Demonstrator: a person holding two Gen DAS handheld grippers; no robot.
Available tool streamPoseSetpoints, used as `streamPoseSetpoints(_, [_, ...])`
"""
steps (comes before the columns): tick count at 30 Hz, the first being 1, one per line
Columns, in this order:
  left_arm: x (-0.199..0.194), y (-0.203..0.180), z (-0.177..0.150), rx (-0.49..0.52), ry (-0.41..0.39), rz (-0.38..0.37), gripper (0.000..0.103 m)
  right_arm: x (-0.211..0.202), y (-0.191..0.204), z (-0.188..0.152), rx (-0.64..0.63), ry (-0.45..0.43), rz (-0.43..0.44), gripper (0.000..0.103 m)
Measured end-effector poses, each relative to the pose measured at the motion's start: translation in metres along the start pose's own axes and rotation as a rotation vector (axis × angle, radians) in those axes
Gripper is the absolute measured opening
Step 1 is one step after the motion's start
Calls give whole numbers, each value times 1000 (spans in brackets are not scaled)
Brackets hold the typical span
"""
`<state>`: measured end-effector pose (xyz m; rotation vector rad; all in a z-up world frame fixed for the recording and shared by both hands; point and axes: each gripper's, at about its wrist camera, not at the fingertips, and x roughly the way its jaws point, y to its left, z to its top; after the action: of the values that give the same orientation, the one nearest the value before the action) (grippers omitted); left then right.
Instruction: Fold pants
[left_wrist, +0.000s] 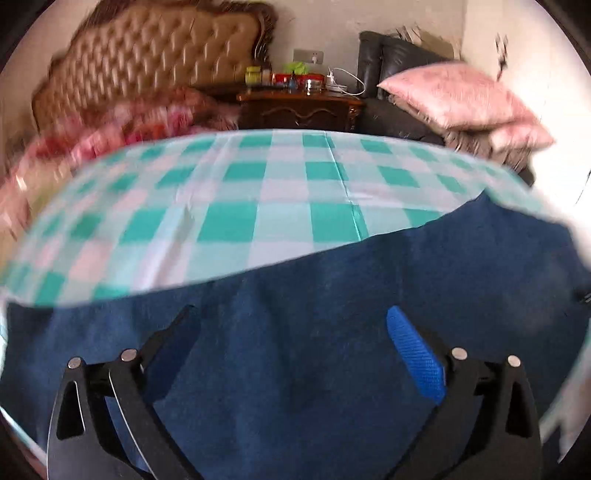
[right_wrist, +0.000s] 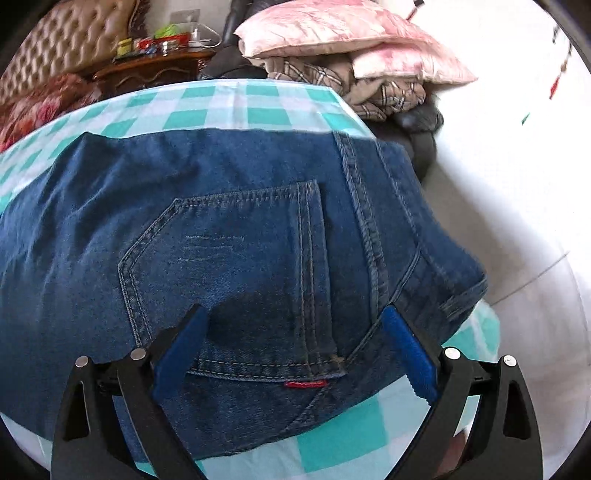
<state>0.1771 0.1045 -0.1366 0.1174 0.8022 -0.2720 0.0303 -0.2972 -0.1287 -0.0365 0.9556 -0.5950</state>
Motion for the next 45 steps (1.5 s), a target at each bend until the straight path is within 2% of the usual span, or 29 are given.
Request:
streamPoseSetpoints(1, [1,-10,0,32,-1,-8,101,-6,2,3,-14,-37,-29,92])
streamPoseSetpoints(2, [4,-18,2,64,5,-57,101,-15,5,8,-31,-86,-39,92])
streamPoseSetpoints(3, [8,-26,3,82,9,-102,101,-23,10,16,-47,-122,19,92])
streamPoseSetpoints(5, [19,-33,1,108,54,-79,95,-27,18,32,-46,-139,146,92])
streamPoseSetpoints(6, [26,-34,1,113,81,-51,86,-25,25,45,-42,-149,211,92])
streamPoseSetpoints(8, [36,-27,0,91,109,-35,87,-21,36,65,-49,-172,261,92])
streamPoseSetpoints(9, [38,-17,1,47,122,-37,87,-13,46,79,-69,-181,282,92])
streamPoseSetpoints(10, [40,-8,2,21,130,2,87,-7,52,86,-82,-177,282,92])
streamPoseSetpoints(12, [40,11,5,-18,139,126,85,12,60,101,-101,-167,266,92])
streamPoseSetpoints(13, [40,15,6,-29,145,138,81,20,61,106,-101,-161,260,92])
streamPoseSetpoints(15, [33,24,6,-55,155,104,68,43,60,112,-94,-103,225,92])
streamPoseSetpoints(18, [27,26,1,-41,165,103,65,78,56,108,-81,-20,169,92])
streamPoseSetpoints(20, [29,34,-1,-88,178,106,65,81,51,103,-56,-29,181,95])
streamPoseSetpoints(22, [19,37,-2,-130,175,125,54,79,51,102,-57,-31,175,95])
streamPoseSetpoints(23, [13,35,-4,-138,163,130,51,78,52,102,-60,-36,168,95])
streamPoseSetpoints(27, [-3,15,-17,-182,155,75,51,78,52,100,-60,-42,164,95])
streamPoseSetpoints(29, [-2,3,-26,-166,173,64,51,79,53,100,-63,-42,161,95])
streamPoseSetpoints(32, [-4,-3,-35,-131,164,101,57,77,54,101,-65,-57,139,95])
streamPoseSetpoints(33, [-4,0,-36,-137,172,109,62,71,53,100,-61,-75,121,94])
streamPoseSetpoints(34, [-4,5,-35,-135,174,150,63,63,51,99,-58,-94,120,94])
streamPoseSetpoints(36, [-5,14,-36,-125,175,201,64,40,49,91,-53,-122,171,94])
streamPoseSetpoints(38, [-7,33,-41,-206,182,160,70,22,47,80,-38,-120,208,94])
streamPoseSetpoints(40, [-9,49,-47,-241,186,185,80,6,48,63,-42,-116,233,94])
streamPoseSetpoints(43, [-16,68,-55,-256,180,234,82,-9,36,37,-2,-121,235,94])
streamPoseSetpoints(45, [-25,89,-63,-282,178,282,82,-9,24,22,18,-101,202,94])
